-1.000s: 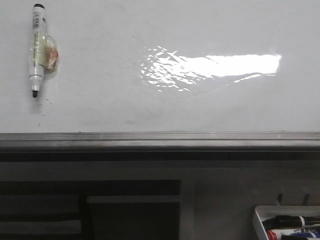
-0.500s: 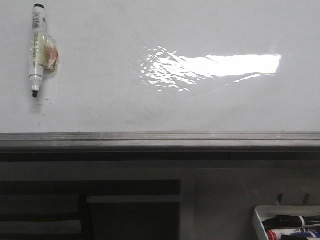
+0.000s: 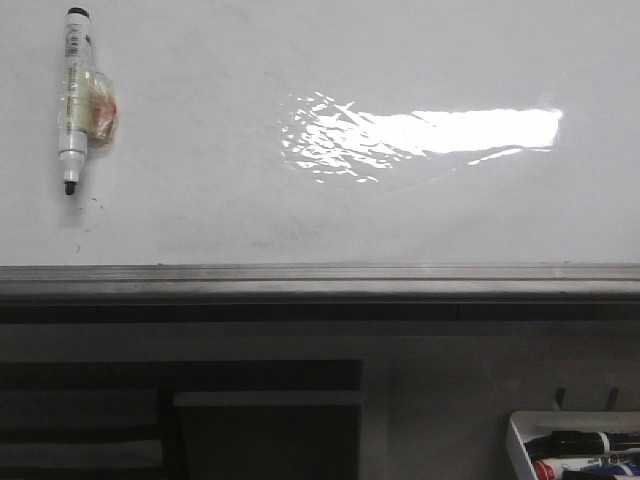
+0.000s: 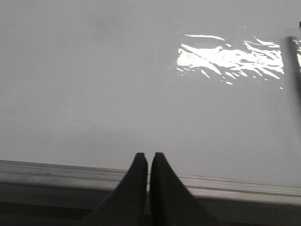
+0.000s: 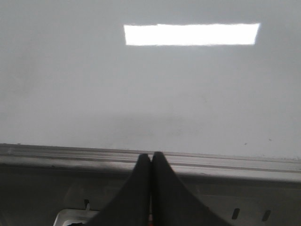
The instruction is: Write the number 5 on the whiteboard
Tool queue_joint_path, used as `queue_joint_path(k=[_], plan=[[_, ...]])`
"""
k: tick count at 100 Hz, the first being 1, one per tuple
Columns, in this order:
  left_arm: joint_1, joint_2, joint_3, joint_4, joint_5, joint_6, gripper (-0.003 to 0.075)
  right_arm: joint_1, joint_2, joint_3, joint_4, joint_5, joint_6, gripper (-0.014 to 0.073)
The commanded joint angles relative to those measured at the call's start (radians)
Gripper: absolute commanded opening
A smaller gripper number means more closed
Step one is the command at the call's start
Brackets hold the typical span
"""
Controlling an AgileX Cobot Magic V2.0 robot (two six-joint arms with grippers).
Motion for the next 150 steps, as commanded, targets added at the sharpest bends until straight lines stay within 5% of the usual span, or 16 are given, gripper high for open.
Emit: queue_joint_path(k=[1,44,69,77,95,124,150], plan=[[0.002,-0.028,0.015,-0.001,-0.083,-0.007,-0.002,-0.009,-0.019,0.02,-0.004,-0.082,-0.002,-0.0061],[0.002,0.137,-0.198,0.078,0.051,-0.007,-0.0021,-0.007,0.251,-0.148,0.101,0.026,-0.002,-0.0062],[0.002,0.221,-0.31,0.078,0.009,-0.007,-0.0015,-0.007,0.384,-0.222,0.104,-0.009,-0.002,-0.0062],[-0.007,0.242,-0.324,0.074,0.014,-0.007,0.0072,-0.003,0.386,-0.222,0.104,-0.011,-0.002,-0.0062],[-0.014,0.272,-0.322,-0.004,-0.1,-0.007,0.04,0.007,0.386,-0.222,0.104,-0.015,-0.002,-0.0062],[-0.046,0.382,-0.324,-0.053,-0.16,0.028,0.0407,0.043,0.386,-0.222,0.113,-0.011,-0.002,-0.0062],[-0.293,0.587,-0.324,0.07,-0.351,0.028,0.0407,0.043,0.386,-0.222,0.113,-0.006,-0.002,-0.0062]])
